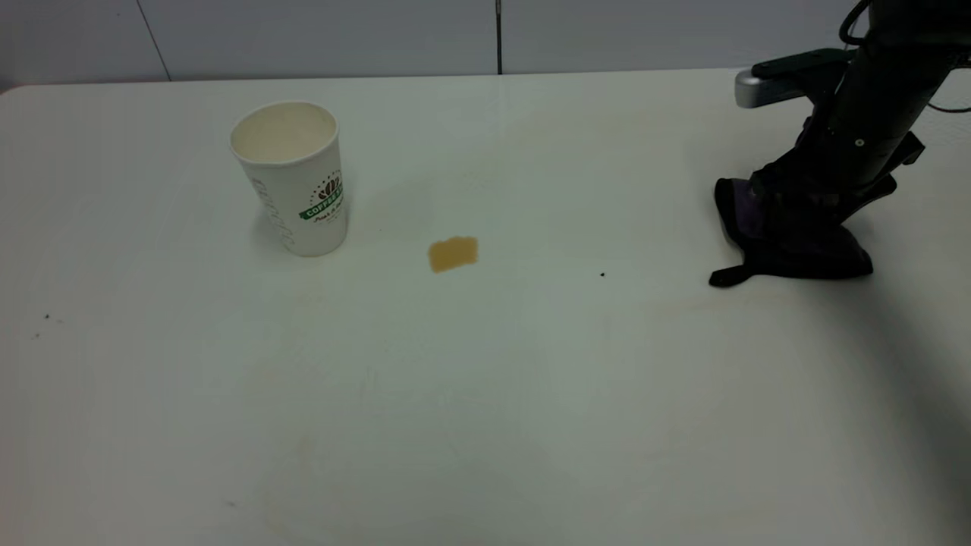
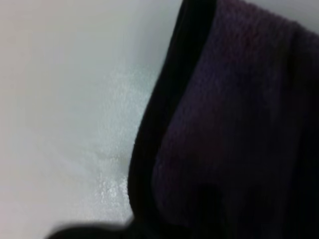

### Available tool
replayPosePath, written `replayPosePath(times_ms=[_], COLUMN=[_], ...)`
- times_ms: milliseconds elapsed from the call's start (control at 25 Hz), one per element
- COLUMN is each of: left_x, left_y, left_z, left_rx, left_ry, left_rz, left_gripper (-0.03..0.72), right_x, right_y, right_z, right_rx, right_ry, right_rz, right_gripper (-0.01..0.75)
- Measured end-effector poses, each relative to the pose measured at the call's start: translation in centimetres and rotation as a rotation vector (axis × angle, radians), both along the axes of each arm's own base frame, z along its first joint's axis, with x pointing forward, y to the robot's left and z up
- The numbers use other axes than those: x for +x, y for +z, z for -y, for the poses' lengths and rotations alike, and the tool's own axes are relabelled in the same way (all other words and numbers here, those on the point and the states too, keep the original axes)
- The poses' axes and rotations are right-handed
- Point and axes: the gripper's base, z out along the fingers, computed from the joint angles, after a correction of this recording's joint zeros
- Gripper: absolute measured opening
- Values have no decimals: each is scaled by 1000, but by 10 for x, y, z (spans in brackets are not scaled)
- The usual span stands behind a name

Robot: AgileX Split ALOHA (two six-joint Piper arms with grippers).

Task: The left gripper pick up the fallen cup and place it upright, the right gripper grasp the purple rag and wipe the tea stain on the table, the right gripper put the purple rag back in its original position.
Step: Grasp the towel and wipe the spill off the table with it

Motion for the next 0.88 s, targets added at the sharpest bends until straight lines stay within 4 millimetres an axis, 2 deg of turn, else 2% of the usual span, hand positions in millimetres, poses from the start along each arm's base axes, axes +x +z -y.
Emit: replayPosePath(times_ms=[80, 160, 320, 360, 520, 720, 880], left_x=[0, 0, 0, 0, 0, 0, 0], left_y=[0, 0, 0, 0, 0, 0, 0], left_z=[0, 0, 0, 0, 0, 0, 0], left_rx=[0, 0, 0, 0, 0, 1, 1], left_ry=[0, 0, 0, 0, 0, -1, -1], left_rz=[0, 0, 0, 0, 0, 0, 0], left_gripper=[473, 473, 473, 473, 473, 473, 473], right_x=[-1, 0, -2, -3, -9, -21, -41], right_y=[-5, -5, -6, -6, -4, 2, 8], right_z=[0, -1, -12, -16, -53, -126, -184], right_rx=[1, 6, 26, 29, 35, 66, 93], right_ry=[-2, -7, -2, 8, 101, 227, 315], right_rz=[-5, -4, -28, -36, -69, -114, -121], right_gripper=[504, 406, 115, 86, 84, 84, 84])
